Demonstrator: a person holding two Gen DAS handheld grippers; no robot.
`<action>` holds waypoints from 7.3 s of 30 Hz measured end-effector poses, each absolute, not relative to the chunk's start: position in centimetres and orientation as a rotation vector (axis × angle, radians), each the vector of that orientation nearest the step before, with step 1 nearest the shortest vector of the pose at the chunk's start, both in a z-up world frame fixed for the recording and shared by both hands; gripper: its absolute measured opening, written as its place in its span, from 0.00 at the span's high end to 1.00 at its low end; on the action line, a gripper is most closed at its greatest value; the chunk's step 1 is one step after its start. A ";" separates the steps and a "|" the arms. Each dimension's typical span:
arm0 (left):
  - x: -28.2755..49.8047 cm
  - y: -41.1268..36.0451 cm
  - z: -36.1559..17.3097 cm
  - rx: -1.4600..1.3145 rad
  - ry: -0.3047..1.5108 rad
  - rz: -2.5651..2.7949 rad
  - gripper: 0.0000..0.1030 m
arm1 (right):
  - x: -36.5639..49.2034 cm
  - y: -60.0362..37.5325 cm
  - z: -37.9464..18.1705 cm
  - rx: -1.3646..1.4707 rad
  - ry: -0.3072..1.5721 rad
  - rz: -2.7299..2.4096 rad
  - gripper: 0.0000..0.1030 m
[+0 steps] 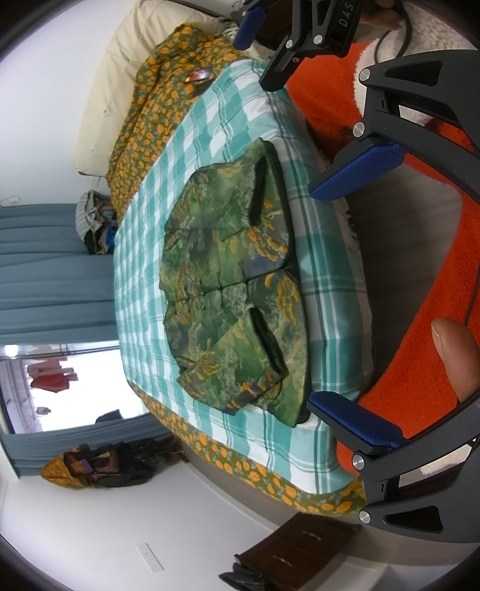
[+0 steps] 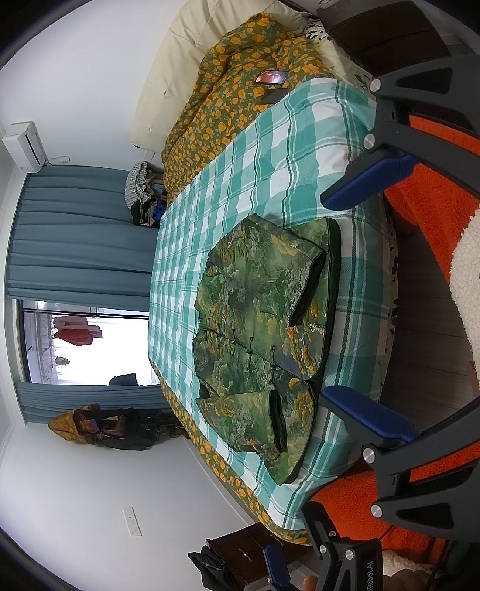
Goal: Fold large clothes
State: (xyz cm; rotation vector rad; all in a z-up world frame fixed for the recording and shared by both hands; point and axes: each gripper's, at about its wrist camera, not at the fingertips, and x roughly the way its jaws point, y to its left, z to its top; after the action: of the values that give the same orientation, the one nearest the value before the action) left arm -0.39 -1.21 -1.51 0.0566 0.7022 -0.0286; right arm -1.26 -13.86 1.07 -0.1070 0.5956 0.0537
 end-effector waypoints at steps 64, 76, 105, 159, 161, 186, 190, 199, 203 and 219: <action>-0.5 -1.5 -1.9 0.064 0.707 -0.029 0.00 | -0.9 -13.8 0.7 -0.103 0.615 0.059 0.05; -0.6 -1.4 -2.1 0.064 0.708 -0.029 0.00 | -1.1 -13.7 0.5 -0.103 0.617 0.058 0.05; -0.5 -1.5 -2.0 0.066 0.710 -0.028 0.00 | -1.2 -13.7 0.4 -0.102 0.621 0.059 0.05; 11.5 2.2 -5.5 0.152 0.805 0.093 0.00 | 24.2 -12.6 -14.3 -0.465 0.872 0.259 0.02; 12.0 2.5 -6.3 0.138 0.835 0.098 0.00 | 25.0 -13.5 -14.6 -0.397 0.902 0.285 0.11; 16.8 5.1 -5.1 0.151 0.823 0.124 0.00 | 25.7 -42.9 -0.5 -0.136 0.627 -0.456 0.54; 18.4 6.2 -5.2 0.168 0.815 0.132 0.00 | 24.3 -45.3 -0.5 -0.082 0.608 -0.566 0.53; 23.2 5.5 -10.1 0.349 0.901 -0.059 0.00 | 18.5 -34.9 -4.3 0.000 0.652 -0.241 0.48; 25.8 4.8 -13.3 0.335 0.987 -0.118 0.01 | 16.7 -28.2 -6.9 0.016 0.698 -0.094 0.48; 28.1 7.1 -15.7 0.118 1.055 -0.190 0.90 | 13.8 -17.1 -9.7 -0.119 0.752 0.178 0.48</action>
State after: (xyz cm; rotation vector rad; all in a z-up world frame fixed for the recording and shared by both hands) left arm 28.13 7.07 -15.67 0.1184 1.0554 -0.1900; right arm 13.79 -17.13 -9.72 -0.1186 0.7524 0.1777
